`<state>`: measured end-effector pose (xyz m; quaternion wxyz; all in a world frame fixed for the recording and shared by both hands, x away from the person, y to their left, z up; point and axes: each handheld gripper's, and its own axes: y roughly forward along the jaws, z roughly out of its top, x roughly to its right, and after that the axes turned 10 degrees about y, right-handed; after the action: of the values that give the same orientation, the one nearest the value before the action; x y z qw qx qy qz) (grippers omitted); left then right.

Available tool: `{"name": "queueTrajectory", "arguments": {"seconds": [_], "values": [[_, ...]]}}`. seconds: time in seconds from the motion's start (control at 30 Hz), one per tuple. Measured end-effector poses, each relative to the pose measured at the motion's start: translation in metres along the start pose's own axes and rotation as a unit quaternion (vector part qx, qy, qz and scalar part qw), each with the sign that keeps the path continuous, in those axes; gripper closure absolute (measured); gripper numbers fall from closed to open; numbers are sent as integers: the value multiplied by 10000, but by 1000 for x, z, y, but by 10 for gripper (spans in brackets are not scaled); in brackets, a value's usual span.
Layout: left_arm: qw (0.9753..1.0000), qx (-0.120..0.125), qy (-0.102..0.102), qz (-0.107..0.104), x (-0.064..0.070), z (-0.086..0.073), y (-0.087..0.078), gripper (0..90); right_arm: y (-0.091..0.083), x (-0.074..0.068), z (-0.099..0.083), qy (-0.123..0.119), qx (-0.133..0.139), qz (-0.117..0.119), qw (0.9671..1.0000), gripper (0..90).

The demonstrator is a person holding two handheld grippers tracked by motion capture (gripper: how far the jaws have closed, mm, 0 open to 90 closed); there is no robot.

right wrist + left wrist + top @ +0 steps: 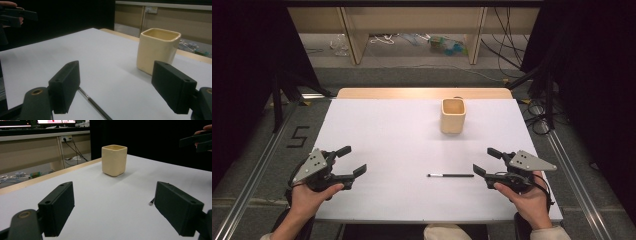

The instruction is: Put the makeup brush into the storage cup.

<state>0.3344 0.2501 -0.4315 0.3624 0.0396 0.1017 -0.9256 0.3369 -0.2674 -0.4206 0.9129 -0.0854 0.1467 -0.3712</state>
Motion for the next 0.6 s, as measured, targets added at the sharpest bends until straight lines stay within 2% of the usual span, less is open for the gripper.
{"name": "queueTrajectory", "arguments": {"seconds": [0.07,0.13,0.17,0.2,0.3,0.4,0.47,0.6], "values": [[10000,9,-27,12,0,0,0,160,0,2,2,-141,112,-47,9998,243],[10000,16,-36,1,0,0,0,160,0,0,3,-24,133,-44,9999,246],[10000,22,-43,-4,0,0,-1,160,1,0,4,-6,233,-5,9997,248],[10000,53,-53,-15,0,0,0,160,0,1,5,-51,201,-108,9997,248],[10000,6,-36,-16,0,0,-1,160,1,2,9,-30,256,-134,9996,254],[10000,13,-44,-12,0,0,-1,160,5,5,14,-151,378,-163,9990,266],[10000,13,-42,-18,0,0,-1,160,7,5,16,-89,337,-167,9993,267],[10000,17,-52,-19,0,0,-1,159,14,7,21,-175,339,-129,9992,269]]}}
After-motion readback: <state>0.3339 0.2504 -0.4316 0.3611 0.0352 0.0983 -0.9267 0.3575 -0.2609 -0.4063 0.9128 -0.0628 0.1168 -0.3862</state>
